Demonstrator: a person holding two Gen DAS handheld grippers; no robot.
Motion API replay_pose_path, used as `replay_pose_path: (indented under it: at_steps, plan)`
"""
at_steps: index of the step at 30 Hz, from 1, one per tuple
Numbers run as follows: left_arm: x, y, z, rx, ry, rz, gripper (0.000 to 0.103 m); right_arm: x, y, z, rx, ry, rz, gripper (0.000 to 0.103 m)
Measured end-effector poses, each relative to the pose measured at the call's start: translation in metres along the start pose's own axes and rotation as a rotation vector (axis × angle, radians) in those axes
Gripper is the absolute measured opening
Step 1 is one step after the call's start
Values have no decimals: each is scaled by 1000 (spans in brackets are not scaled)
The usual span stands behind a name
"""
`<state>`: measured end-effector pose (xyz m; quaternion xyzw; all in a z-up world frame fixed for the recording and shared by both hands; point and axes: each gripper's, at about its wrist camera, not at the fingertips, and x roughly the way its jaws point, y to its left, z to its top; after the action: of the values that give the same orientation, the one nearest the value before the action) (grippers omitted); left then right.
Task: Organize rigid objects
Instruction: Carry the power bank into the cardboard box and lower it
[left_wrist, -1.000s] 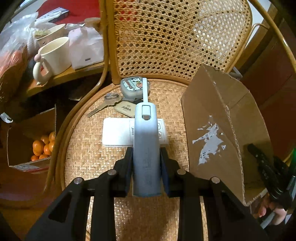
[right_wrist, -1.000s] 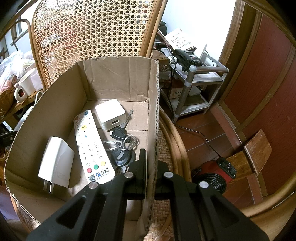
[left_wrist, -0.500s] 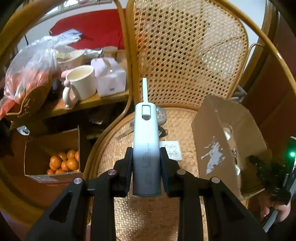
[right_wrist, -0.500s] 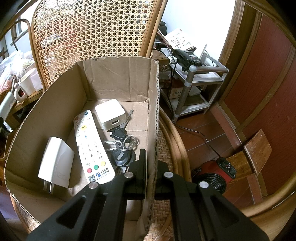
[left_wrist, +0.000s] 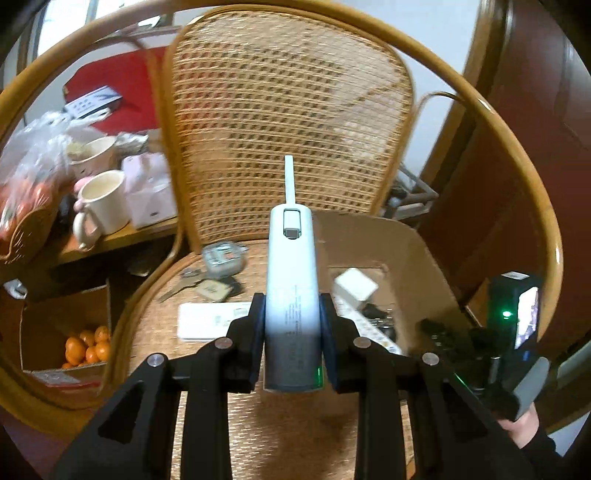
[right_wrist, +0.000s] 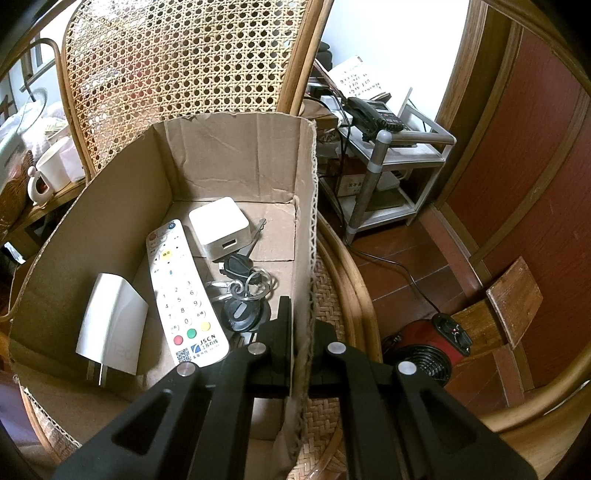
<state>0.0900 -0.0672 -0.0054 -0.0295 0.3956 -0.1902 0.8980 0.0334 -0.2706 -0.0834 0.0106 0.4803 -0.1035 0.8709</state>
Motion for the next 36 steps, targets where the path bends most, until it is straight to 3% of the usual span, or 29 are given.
replay_pose_path:
  at_steps: [11,36]
  plan:
    - [27,-55,-7,53,62,-59,26,0,0,0,1,1,0,6]
    - [62,-67,-17,92,193,-33,26,0,2,-1,0,1,1,6]
